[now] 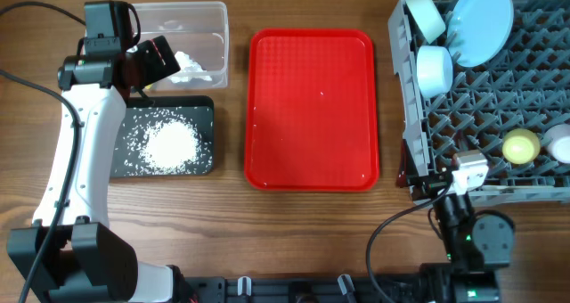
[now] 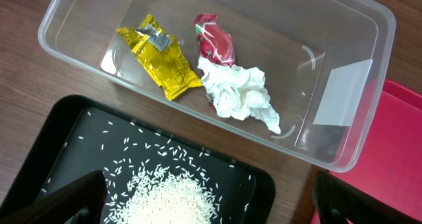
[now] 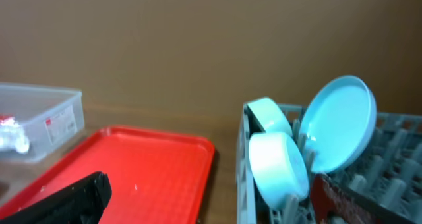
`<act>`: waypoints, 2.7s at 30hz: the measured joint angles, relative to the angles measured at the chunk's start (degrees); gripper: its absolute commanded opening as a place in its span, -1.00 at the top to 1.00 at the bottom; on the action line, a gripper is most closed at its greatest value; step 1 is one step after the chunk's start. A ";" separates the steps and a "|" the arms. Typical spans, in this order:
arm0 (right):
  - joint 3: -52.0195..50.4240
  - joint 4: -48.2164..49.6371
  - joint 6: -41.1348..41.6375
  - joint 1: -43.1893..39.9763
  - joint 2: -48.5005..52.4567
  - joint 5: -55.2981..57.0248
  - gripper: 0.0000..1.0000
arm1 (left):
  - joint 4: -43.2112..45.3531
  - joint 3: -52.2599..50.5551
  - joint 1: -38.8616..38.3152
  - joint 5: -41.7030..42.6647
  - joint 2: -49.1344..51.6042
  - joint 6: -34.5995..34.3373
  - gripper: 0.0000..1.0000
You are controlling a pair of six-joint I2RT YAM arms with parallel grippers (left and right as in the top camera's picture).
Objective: Sort waste into correct bins and load items into the dishwasher rack
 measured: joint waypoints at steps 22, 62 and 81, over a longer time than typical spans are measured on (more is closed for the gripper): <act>-9.51 1.11 2.08 -0.02 -7.91 -0.61 -1.00 | -0.11 0.00 0.00 0.00 0.00 0.00 -1.00; -9.51 0.96 2.10 -0.02 -8.28 -0.61 -1.00 | 49.05 -81.44 1.09 7.34 -91.97 0.00 -1.00; -9.51 0.96 2.08 -0.02 -8.28 -0.61 -1.00 | 42.32 -82.07 1.09 6.95 -92.13 -0.02 -1.00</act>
